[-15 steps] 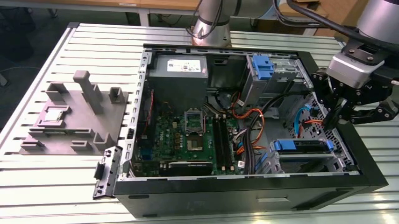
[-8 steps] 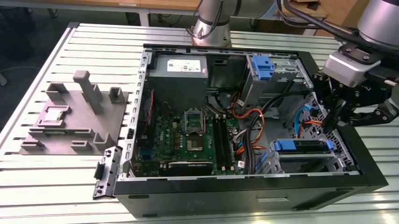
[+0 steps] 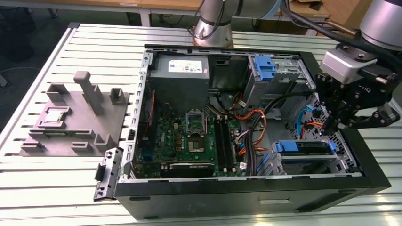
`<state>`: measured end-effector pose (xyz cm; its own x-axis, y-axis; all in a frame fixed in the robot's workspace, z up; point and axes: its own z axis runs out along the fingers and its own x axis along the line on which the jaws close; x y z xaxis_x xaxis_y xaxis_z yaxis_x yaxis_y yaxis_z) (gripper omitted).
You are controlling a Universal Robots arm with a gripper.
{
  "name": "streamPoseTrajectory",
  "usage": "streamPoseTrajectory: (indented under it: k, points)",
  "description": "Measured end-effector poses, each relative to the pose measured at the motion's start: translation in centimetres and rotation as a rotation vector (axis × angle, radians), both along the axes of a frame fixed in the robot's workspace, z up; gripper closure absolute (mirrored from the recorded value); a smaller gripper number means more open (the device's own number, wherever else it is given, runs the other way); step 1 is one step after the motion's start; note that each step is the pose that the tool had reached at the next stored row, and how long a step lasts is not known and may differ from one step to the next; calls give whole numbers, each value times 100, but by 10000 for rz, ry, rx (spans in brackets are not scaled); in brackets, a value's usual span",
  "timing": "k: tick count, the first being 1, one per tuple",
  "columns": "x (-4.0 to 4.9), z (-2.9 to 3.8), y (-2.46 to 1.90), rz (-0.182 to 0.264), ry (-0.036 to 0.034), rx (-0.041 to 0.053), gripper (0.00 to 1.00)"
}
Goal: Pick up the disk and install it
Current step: 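Insert the first disk wire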
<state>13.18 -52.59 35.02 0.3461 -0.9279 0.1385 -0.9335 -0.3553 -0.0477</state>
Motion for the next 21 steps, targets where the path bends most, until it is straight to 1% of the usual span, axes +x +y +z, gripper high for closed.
streamPoseTrajectory:
  k: [7,17,19,21]
  points:
    - [0,-14,0,-919,46,0,83]
    - [1,-32,5,-1605,51,2,83]
    - [1,-39,6,-1828,51,1,83]
    - [1,-49,6,-2151,52,3,83]
